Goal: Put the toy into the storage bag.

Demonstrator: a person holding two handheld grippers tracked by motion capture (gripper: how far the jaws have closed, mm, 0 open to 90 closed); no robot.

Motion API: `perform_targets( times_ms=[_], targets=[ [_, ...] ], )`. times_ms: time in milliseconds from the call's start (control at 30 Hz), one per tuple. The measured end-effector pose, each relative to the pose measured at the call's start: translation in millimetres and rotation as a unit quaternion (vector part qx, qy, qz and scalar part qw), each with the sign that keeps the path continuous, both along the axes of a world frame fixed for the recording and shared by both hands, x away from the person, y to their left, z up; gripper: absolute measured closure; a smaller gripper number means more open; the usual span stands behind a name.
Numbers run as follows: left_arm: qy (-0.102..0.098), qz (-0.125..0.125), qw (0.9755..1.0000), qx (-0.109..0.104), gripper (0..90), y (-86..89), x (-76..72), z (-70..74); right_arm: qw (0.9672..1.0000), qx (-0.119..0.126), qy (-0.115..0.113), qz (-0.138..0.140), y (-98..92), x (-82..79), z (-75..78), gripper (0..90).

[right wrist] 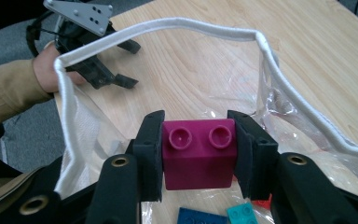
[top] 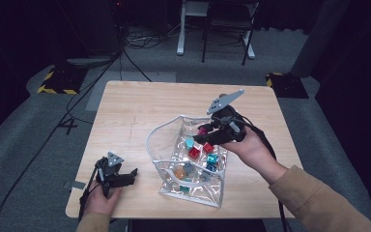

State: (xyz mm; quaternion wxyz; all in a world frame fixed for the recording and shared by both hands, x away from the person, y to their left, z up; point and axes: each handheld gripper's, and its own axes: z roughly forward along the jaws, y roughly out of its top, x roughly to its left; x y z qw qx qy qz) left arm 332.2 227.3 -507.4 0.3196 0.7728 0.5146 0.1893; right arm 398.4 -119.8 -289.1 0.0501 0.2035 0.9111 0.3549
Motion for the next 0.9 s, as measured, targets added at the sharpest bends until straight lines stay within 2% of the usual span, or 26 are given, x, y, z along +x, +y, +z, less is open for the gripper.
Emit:
perform_targets(
  times_ms=[367, 633, 900],
  targets=[
    [0.0, 0.001, 1.0, 0.0, 15.3, 0.1, 0.0, 0.0, 0.9992, -0.033, 0.023, 0.002, 19.3, 14.6, -22.1, 58.3],
    [0.0, 0.001, 1.0, 0.0, 15.3, 0.1, 0.0, 0.0, 0.9975, -0.062, 0.034, 0.005, 29.2, 16.7, -32.2, 58.4],
    [0.0, 0.001, 1.0, 0.0, 15.2, 0.1, 0.0, 0.0, 0.9949, -0.094, 0.036, 0.014, 36.8, 15.3, -39.5, 58.4]
  ],
)
